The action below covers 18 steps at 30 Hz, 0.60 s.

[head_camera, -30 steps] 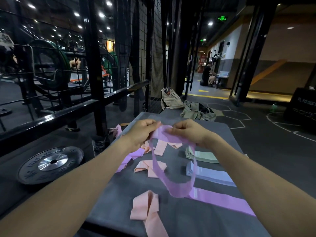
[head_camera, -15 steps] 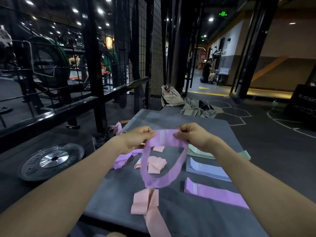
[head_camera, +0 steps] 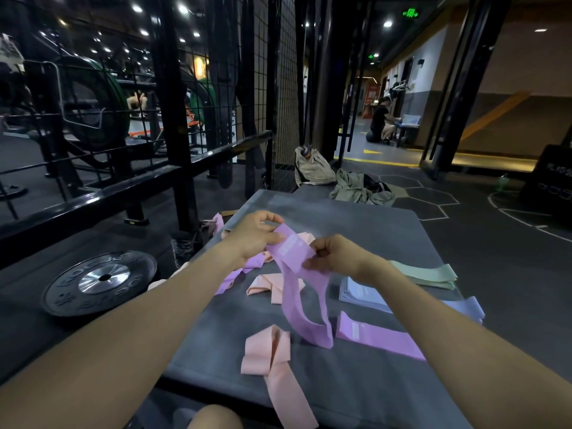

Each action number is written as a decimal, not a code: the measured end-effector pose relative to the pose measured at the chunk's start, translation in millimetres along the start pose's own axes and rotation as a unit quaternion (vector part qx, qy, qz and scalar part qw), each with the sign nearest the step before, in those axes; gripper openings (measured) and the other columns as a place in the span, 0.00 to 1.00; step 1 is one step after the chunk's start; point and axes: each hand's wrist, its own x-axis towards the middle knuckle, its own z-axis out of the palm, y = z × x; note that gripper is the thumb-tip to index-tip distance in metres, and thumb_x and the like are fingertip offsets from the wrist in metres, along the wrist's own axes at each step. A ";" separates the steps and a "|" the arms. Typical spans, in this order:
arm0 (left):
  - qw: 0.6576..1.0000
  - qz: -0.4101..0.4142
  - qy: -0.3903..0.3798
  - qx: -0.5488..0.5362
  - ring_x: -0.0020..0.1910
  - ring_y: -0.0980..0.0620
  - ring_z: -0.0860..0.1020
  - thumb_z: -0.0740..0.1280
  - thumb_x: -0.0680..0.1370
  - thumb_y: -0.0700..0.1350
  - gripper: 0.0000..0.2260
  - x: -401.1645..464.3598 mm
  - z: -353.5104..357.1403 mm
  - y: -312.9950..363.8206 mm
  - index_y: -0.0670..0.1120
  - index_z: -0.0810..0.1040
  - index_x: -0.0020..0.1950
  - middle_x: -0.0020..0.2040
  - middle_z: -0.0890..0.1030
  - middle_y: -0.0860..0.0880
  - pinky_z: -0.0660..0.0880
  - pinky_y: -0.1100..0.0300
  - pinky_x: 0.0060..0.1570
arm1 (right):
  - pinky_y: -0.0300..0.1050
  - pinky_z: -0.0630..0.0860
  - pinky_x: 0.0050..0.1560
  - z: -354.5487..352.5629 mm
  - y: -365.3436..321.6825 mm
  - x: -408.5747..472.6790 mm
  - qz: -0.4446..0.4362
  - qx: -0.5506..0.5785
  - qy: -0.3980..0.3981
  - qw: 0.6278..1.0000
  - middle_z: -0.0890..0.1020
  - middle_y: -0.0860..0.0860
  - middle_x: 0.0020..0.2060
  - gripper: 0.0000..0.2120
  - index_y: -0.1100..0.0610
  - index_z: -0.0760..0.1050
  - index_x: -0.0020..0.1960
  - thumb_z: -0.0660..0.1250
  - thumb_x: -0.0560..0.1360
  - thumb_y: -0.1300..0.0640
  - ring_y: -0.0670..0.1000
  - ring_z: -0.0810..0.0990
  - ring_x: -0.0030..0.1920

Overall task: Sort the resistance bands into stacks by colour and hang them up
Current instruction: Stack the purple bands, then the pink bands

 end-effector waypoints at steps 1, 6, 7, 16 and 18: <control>1.000 0.010 0.007 0.011 0.42 0.50 0.76 0.66 0.75 0.31 0.10 -0.4 -0.7 0.4 0.43 0.75 0.51 0.45 0.80 0.43 0.74 0.61 0.39 | 0.34 0.68 0.34 1.6 2.9 0.0 0.005 -0.021 -0.010 1.000 0.73 0.50 0.29 0.09 0.58 0.75 0.35 0.72 0.71 0.65 0.45 0.69 0.30; 0.995 0.048 0.078 0.050 0.35 0.55 0.75 0.64 0.76 0.33 0.08 1.3 -6.3 -0.3 0.43 0.78 0.50 0.40 0.80 0.48 0.71 0.70 0.26 | 0.39 0.69 0.42 7.0 21.7 -3.5 0.046 -0.089 -0.046 0.994 0.75 0.48 0.31 0.08 0.60 0.76 0.36 0.75 0.67 0.63 0.47 0.70 0.35; 0.993 0.051 0.098 0.042 0.34 0.55 0.74 0.63 0.76 0.32 0.08 1.8 -7.5 -1.2 0.44 0.78 0.49 0.39 0.80 0.49 0.71 0.70 0.26 | 0.40 0.68 0.41 8.0 25.4 -5.4 0.062 -0.101 -0.055 0.991 0.74 0.47 0.30 0.10 0.57 0.75 0.34 0.76 0.67 0.63 0.47 0.70 0.35; 0.961 0.023 0.274 0.018 0.43 0.49 0.77 0.61 0.77 0.33 0.10 9.8 -42.8 -17.8 0.45 0.79 0.47 0.45 0.81 0.46 0.76 0.63 0.37 | 0.43 0.69 0.49 -5.6 57.3 -35.8 0.148 -0.241 -0.082 0.955 0.75 0.48 0.40 0.11 0.49 0.72 0.33 0.71 0.72 0.54 0.49 0.72 0.44; 0.956 0.018 0.292 0.017 0.45 0.49 0.77 0.61 0.77 0.33 0.10 9.5 -43.6 -22.8 0.43 0.79 0.51 0.47 0.80 0.45 0.75 0.63 0.37 | 0.40 0.68 0.49 -10.1 56.3 -42.5 0.158 -0.268 -0.081 0.947 0.75 0.48 0.43 0.08 0.48 0.73 0.38 0.69 0.74 0.51 0.49 0.71 0.46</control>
